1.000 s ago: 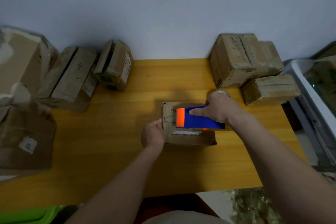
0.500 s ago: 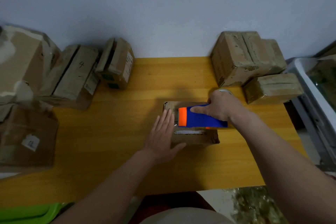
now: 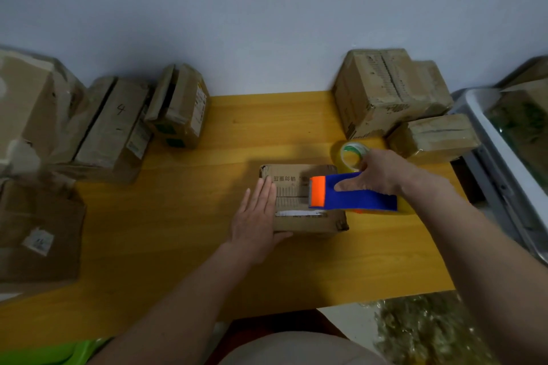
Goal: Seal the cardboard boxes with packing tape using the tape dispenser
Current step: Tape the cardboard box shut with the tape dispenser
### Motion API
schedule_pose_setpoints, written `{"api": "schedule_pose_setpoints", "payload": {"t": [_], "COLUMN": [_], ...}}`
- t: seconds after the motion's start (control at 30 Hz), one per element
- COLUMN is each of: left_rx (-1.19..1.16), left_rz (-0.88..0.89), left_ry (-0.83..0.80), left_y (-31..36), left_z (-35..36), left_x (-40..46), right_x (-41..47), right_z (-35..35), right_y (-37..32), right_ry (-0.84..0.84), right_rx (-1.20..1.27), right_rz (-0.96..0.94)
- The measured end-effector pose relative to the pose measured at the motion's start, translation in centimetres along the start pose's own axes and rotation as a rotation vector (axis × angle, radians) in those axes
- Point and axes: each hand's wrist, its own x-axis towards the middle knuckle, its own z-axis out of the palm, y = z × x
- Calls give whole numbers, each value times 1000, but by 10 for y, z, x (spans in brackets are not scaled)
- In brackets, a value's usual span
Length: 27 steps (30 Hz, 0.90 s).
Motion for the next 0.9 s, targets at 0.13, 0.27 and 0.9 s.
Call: {"api": "schedule_pose_setpoints", "payload": {"t": [0.13, 0.27, 0.9], "left_rx": [-11, 42, 110], "left_rz": [-10, -40, 121], "left_ry": [-16, -56, -31], "left_y": [-1, 6, 20], "left_z": [0, -7, -8], "left_x": [1, 2, 44], "right_x": [4, 8, 33], "right_z": [9, 10, 10], "right_y": [-8, -10, 19], "right_ry": [41, 68, 21], "right_rx": [-66, -102, 24], "right_rz": [4, -5, -87]}}
